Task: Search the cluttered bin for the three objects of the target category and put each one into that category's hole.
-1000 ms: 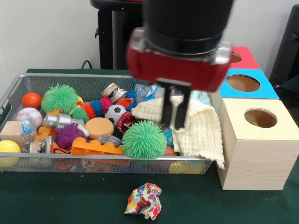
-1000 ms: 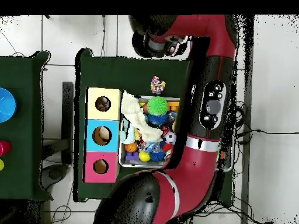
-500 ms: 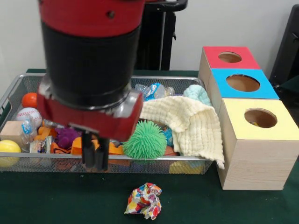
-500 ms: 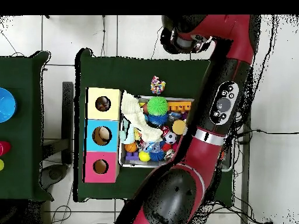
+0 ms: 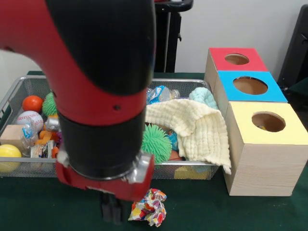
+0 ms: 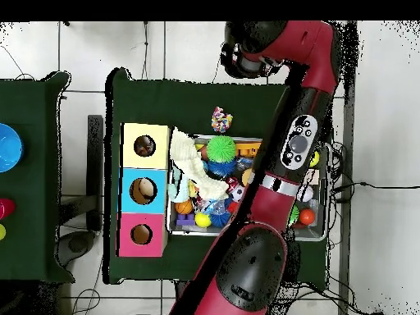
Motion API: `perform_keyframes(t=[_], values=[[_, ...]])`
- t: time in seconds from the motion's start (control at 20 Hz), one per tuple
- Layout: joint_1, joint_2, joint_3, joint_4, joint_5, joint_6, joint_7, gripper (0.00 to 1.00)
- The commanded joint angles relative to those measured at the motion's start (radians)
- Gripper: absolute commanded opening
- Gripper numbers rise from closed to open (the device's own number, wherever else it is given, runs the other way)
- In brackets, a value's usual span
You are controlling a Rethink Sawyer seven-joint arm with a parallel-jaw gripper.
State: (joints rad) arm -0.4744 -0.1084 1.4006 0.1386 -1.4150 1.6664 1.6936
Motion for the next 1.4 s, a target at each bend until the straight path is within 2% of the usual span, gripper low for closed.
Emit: perform_keyframes(t=[0.05,0.25,0.35,0.6,0.85,1.15,1.35,1.4], values=[[0.013,0.021,0.108,0.056,-0.068,-0.065,-0.121,0.0],[0.024,-0.005,0.055,0.085,-0.007,-0.05,-0.046,0.0],[0.024,-0.02,0.053,0.088,0.01,-0.017,-0.031,0.0],[0.019,-0.047,0.095,0.067,-0.019,0.072,-0.054,0.0],[0.013,-0.042,0.103,0.066,-0.023,0.067,-0.056,0.0],[0.002,-0.039,0.151,0.051,-0.08,0.065,-0.115,0.0],[0.005,-0.03,0.118,0.066,-0.055,0.066,-0.079,0.0],[0.006,-0.026,0.077,0.087,-0.016,0.053,-0.045,0.0]])
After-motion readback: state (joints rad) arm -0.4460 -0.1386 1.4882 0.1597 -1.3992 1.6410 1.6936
